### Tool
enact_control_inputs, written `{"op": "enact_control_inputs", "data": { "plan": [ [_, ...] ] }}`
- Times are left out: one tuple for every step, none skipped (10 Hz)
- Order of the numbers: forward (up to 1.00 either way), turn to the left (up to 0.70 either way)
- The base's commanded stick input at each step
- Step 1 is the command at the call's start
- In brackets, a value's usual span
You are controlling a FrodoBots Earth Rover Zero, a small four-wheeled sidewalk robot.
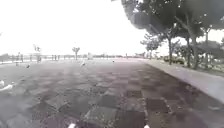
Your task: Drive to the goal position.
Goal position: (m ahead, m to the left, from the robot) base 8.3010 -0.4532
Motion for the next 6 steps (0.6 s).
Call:
{"op": "enact_control_inputs", "data": {
  "plan": [
    [1.00,-0.29],
    [1.00,-0.19],
    [1.00,-0.09],
    [1.00,0.00],
    [1.00,0.00],
    [1.00,0.00]
  ]
}}
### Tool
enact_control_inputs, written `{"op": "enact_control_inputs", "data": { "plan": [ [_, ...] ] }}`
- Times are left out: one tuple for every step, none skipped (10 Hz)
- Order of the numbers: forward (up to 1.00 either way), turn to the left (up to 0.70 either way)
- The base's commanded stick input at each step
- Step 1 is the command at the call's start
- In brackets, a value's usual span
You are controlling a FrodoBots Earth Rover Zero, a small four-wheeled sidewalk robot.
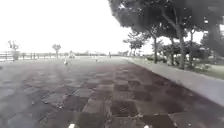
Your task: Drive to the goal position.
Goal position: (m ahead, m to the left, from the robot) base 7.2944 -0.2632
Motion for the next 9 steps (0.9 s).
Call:
{"op": "enact_control_inputs", "data": {
  "plan": [
    [1.00,0.00],
    [1.00,0.00],
    [1.00,0.00],
    [1.00,0.00],
    [1.00,0.00],
    [1.00,0.00],
    [1.00,0.00],
    [1.00,0.00],
    [1.00,0.00]
  ]
}}
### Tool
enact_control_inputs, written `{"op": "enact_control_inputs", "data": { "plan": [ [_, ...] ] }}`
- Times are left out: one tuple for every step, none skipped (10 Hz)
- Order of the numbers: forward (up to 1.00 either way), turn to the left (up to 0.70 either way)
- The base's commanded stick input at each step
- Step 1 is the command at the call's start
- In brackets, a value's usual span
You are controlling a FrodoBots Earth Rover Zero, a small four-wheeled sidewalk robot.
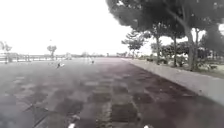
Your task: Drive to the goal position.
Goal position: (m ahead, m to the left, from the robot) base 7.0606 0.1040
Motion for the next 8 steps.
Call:
{"op": "enact_control_inputs", "data": {
  "plan": [
    [1.00,0.00],
    [1.00,0.00],
    [1.00,-0.03],
    [1.00,-0.40],
    [1.00,-0.40],
    [1.00,-0.40],
    [1.00,-0.40],
    [1.00,-0.40]
  ]
}}
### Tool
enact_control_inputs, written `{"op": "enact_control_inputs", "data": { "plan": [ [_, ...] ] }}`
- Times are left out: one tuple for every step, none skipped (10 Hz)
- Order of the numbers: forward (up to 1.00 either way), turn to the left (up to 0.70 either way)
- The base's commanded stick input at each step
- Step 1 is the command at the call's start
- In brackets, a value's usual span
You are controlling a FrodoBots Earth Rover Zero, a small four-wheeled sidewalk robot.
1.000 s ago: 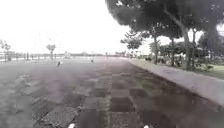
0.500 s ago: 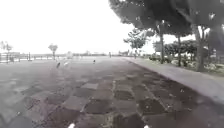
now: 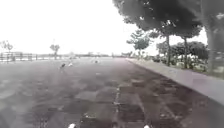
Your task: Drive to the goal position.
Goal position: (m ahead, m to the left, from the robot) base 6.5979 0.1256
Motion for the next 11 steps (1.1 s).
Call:
{"op": "enact_control_inputs", "data": {
  "plan": [
    [1.00,-0.14],
    [1.00,0.00],
    [1.00,0.00],
    [1.00,0.00],
    [1.00,0.00],
    [1.00,0.00],
    [1.00,0.00],
    [1.00,0.00],
    [1.00,0.00],
    [1.00,0.00],
    [1.00,0.00]
  ]
}}
